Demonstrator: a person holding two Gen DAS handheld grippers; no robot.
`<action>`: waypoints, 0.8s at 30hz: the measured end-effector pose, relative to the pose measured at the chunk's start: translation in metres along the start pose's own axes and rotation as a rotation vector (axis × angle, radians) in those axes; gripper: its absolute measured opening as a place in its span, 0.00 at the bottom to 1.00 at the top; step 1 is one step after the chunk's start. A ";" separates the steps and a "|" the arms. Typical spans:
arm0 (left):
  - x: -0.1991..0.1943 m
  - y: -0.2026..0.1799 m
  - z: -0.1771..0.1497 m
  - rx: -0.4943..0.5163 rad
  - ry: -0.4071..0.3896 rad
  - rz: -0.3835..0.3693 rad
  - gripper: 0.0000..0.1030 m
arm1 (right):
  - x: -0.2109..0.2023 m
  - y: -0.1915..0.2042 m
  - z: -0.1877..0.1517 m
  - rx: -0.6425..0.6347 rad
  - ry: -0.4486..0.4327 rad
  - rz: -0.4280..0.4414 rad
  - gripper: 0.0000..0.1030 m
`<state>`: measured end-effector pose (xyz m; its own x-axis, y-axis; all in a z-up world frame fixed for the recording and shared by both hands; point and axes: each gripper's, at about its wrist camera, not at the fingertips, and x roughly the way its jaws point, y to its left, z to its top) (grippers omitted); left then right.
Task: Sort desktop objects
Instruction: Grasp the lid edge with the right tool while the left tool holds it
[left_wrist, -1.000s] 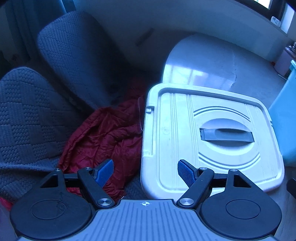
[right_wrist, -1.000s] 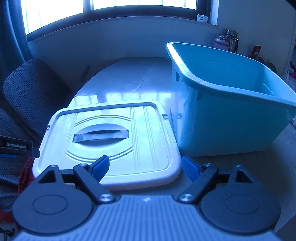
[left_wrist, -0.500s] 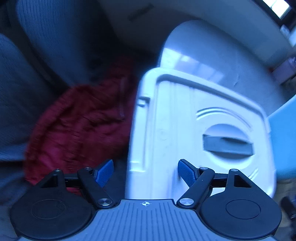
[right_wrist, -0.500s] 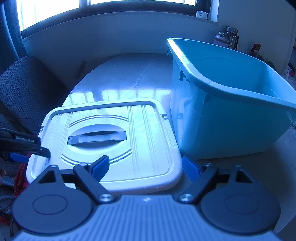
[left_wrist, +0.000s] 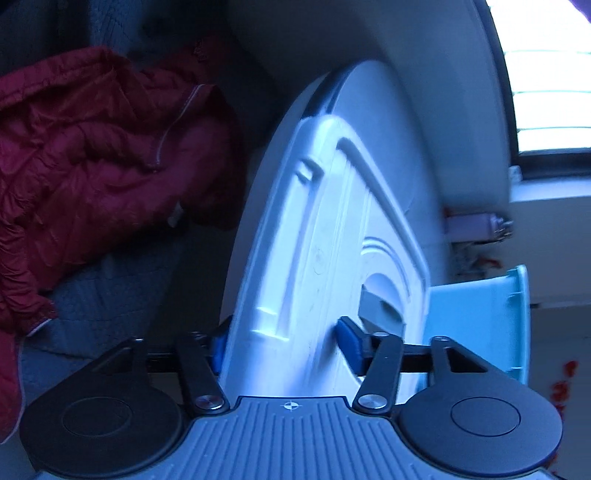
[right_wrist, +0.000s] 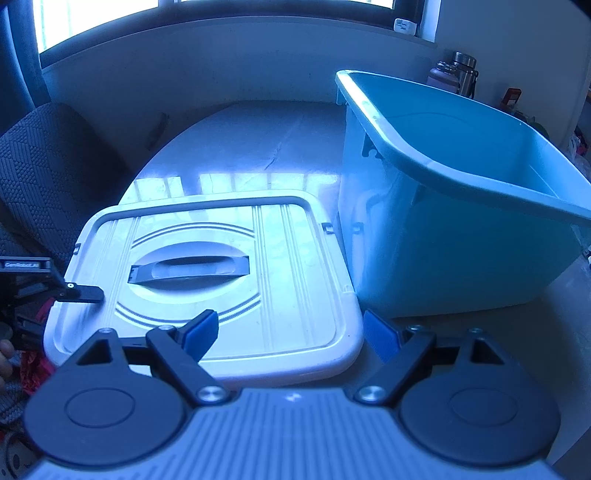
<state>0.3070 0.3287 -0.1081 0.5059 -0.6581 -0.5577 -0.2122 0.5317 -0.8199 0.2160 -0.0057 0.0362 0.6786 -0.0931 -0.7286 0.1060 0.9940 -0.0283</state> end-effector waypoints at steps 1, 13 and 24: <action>-0.001 0.002 0.001 -0.004 0.002 -0.009 0.48 | 0.000 0.000 0.000 0.000 0.001 0.002 0.83; -0.046 0.007 0.025 0.038 0.003 0.009 0.41 | 0.004 -0.003 -0.003 -0.016 0.034 0.016 0.83; -0.066 0.033 0.039 0.079 0.015 0.054 0.49 | 0.032 -0.008 0.000 0.053 0.143 0.057 0.83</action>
<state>0.2991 0.4106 -0.0938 0.4824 -0.6351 -0.6033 -0.1724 0.6064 -0.7762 0.2365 -0.0168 0.0129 0.5748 -0.0234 -0.8180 0.1112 0.9926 0.0497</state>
